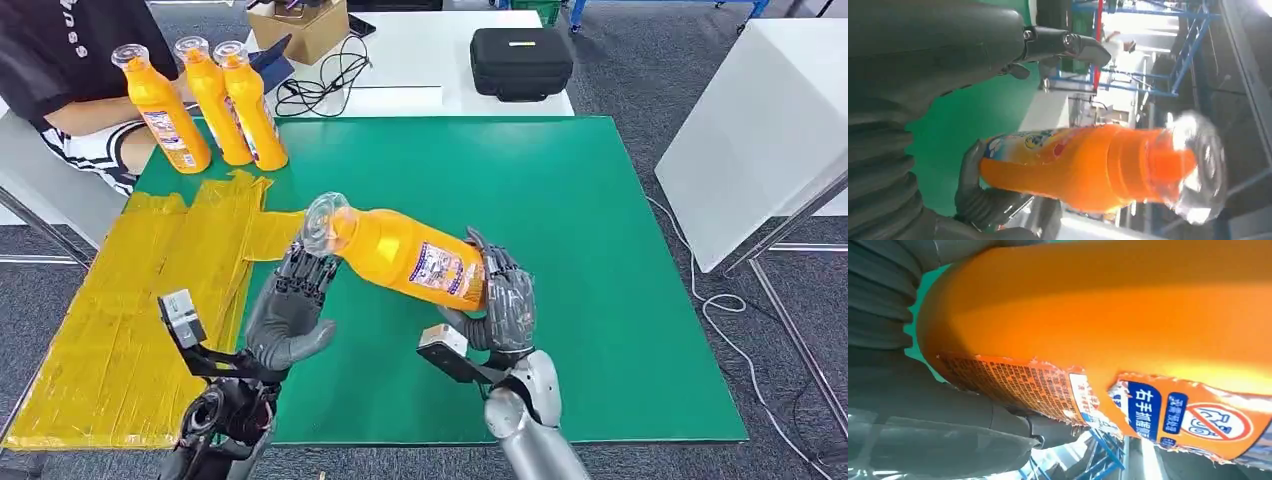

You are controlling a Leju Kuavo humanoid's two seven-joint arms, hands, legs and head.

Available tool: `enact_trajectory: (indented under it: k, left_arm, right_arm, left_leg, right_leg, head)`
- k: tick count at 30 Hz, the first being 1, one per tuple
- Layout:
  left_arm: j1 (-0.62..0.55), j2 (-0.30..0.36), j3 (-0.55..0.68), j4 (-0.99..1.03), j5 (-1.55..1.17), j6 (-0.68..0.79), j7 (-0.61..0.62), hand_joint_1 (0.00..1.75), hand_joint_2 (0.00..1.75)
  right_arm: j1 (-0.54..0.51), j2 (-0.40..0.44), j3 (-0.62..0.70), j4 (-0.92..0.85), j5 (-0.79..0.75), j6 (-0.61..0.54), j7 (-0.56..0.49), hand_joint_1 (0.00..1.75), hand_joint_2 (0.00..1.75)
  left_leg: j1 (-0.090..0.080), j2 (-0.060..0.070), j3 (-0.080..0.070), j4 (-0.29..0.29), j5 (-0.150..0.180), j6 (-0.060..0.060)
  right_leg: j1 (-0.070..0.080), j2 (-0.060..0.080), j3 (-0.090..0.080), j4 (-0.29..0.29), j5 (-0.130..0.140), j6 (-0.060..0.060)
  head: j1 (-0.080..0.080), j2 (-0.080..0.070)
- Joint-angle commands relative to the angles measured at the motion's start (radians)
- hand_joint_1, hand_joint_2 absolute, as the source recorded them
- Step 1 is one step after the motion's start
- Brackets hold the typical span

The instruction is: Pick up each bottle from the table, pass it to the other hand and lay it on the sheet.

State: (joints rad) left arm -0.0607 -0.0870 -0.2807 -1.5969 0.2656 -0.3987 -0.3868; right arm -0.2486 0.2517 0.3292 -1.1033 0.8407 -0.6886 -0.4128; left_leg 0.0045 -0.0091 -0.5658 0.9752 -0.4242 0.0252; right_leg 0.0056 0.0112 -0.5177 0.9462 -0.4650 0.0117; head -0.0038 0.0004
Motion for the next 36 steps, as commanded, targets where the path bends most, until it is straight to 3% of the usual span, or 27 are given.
enact_trajectory:
  k: [1, 14, 20, 25, 30, 36]
  left_arm:
    - [-0.055, 0.004, -0.062, 0.037, -0.072, 0.042, -0.020, 0.00, 1.75]
    - [-0.060, -0.003, -0.058, 0.045, -0.098, 0.059, -0.024, 0.00, 1.75]
    - [-0.099, -0.011, -0.055, 0.097, -0.097, 0.053, -0.028, 0.00, 1.75]
    - [-0.127, -0.006, -0.040, 0.122, -0.063, 0.054, -0.022, 0.00, 1.75]
    - [-0.116, -0.004, -0.022, 0.120, -0.054, 0.057, -0.022, 0.00, 1.75]
    - [-0.092, -0.002, -0.003, 0.108, -0.047, 0.063, -0.026, 0.00, 1.75]
  right_arm:
    - [-0.112, 0.030, 0.042, 0.172, 0.018, -0.010, 0.016, 1.75, 1.75]
    - [-0.140, 0.046, 0.096, 0.215, 0.031, -0.008, 0.025, 1.75, 1.75]
    - [-0.199, 0.097, 0.245, 0.325, 0.086, 0.022, 0.077, 1.75, 1.75]
    - [-0.236, 0.097, 0.530, 0.454, 0.061, 0.015, 0.180, 1.75, 1.75]
    - [-0.231, 0.097, 0.652, 0.479, 0.016, 0.033, 0.183, 1.75, 1.75]
    - [-0.242, 0.097, 0.698, 0.495, -0.007, 0.050, 0.182, 1.75, 1.75]
  left_leg:
    - [0.000, 0.001, 0.001, 0.000, 0.000, 0.000]
    - [0.000, 0.001, 0.002, 0.000, -0.001, -0.001]
    - [0.000, 0.002, 0.003, 0.000, -0.001, -0.001]
    - [0.001, 0.002, 0.003, -0.001, -0.001, -0.001]
    - [0.001, 0.001, 0.004, -0.001, -0.001, -0.001]
    - [0.001, -0.001, 0.003, -0.001, -0.001, -0.001]
  right_leg:
    - [0.000, 0.000, 0.001, 0.000, 0.000, 0.001]
    - [0.000, 0.000, 0.003, -0.001, 0.000, 0.001]
    - [0.000, 0.000, 0.003, 0.000, -0.001, 0.001]
    - [0.001, 0.001, 0.002, -0.001, 0.000, 0.000]
    - [0.001, -0.001, 0.004, -0.002, -0.001, 0.001]
    - [0.001, -0.003, 0.004, -0.002, -0.001, 0.001]
  head:
    - [0.000, 0.000]
    - [0.000, 0.000]
    - [0.000, 0.000]
    - [0.000, 0.000]
    - [0.000, 0.000]
    - [0.000, 0.000]
